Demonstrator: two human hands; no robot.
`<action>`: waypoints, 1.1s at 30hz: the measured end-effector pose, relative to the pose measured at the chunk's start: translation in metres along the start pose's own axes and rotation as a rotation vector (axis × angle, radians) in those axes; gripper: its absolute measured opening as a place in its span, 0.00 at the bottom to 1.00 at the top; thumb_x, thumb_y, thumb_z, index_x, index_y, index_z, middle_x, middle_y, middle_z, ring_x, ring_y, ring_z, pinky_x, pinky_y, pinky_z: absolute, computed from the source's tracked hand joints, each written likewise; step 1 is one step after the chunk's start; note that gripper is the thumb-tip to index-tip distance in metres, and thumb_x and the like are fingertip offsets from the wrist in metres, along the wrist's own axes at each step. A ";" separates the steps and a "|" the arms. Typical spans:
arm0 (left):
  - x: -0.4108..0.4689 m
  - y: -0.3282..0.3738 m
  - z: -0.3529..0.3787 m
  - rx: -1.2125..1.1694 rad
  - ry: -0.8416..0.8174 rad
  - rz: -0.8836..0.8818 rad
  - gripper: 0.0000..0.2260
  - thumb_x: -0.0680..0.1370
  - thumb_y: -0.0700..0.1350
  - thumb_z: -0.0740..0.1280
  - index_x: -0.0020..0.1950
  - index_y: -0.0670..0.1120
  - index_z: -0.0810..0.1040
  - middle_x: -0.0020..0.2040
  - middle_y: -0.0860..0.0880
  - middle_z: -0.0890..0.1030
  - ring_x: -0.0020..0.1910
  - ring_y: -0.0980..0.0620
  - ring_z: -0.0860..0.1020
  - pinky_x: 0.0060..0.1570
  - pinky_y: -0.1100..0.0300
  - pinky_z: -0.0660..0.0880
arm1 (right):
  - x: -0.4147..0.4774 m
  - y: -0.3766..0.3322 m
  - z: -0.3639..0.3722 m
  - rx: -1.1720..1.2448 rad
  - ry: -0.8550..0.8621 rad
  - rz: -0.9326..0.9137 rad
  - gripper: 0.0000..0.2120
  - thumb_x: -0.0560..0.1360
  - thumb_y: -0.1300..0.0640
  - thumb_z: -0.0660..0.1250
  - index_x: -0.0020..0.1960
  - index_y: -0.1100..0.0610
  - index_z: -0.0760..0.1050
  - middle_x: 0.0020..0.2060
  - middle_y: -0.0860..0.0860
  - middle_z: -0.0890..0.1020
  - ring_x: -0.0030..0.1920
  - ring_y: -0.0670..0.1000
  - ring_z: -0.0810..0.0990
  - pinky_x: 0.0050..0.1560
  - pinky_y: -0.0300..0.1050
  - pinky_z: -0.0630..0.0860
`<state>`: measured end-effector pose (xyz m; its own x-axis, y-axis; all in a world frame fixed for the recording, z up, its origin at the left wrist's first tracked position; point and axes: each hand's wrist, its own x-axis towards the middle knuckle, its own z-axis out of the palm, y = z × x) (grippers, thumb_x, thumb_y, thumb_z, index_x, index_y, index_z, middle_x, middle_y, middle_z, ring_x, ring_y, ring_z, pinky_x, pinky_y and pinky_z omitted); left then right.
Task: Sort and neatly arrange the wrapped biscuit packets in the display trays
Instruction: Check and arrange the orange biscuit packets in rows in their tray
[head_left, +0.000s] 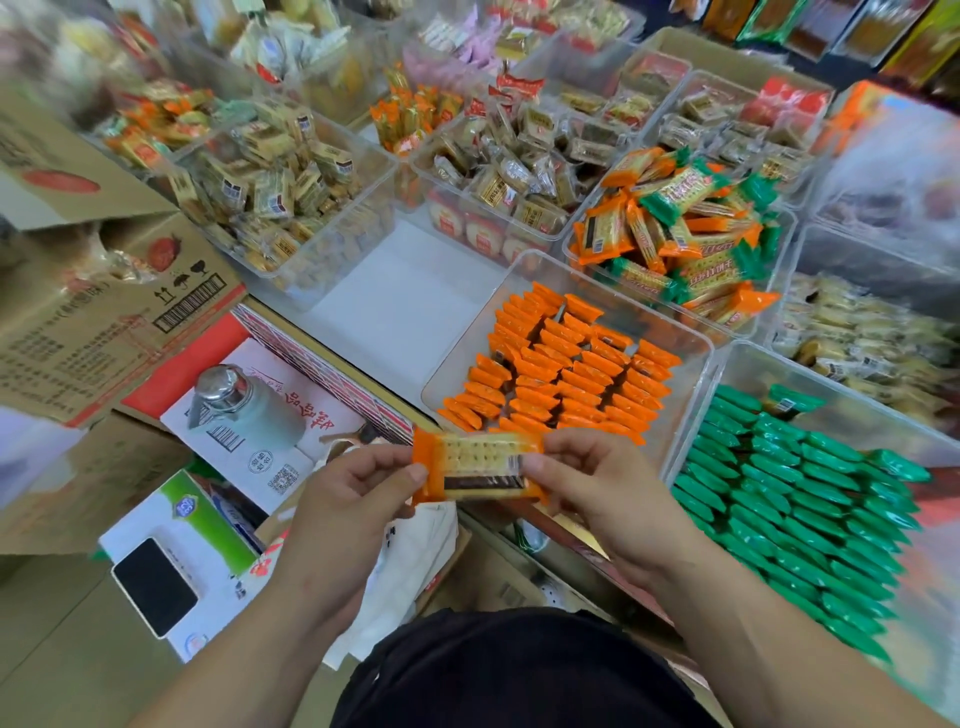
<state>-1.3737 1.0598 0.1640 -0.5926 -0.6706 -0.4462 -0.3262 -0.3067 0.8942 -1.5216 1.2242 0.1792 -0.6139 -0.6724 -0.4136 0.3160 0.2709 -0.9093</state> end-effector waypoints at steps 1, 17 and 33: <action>-0.001 0.003 -0.001 0.004 -0.005 0.019 0.05 0.77 0.37 0.71 0.48 0.45 0.86 0.45 0.43 0.85 0.41 0.50 0.79 0.45 0.54 0.77 | -0.003 -0.003 -0.001 0.091 0.009 0.012 0.08 0.70 0.58 0.74 0.47 0.61 0.83 0.39 0.58 0.85 0.31 0.47 0.75 0.33 0.37 0.73; -0.019 0.001 0.002 -0.426 -0.188 -0.251 0.11 0.72 0.38 0.68 0.52 0.37 0.82 0.50 0.36 0.82 0.41 0.46 0.77 0.38 0.57 0.76 | -0.034 -0.023 -0.003 0.531 -0.028 0.073 0.04 0.64 0.61 0.75 0.38 0.57 0.82 0.42 0.61 0.84 0.36 0.51 0.80 0.31 0.37 0.77; -0.035 0.039 -0.006 0.156 -0.029 0.249 0.15 0.77 0.31 0.68 0.45 0.50 0.88 0.39 0.46 0.86 0.38 0.49 0.83 0.42 0.62 0.80 | -0.023 -0.007 -0.012 0.538 -0.050 0.169 0.11 0.73 0.70 0.65 0.52 0.66 0.84 0.39 0.60 0.82 0.35 0.50 0.78 0.35 0.38 0.79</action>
<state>-1.3610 1.0675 0.2145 -0.6884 -0.6923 -0.2164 -0.2762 -0.0257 0.9608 -1.5189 1.2462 0.1949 -0.4915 -0.6854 -0.5372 0.7393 -0.0024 -0.6733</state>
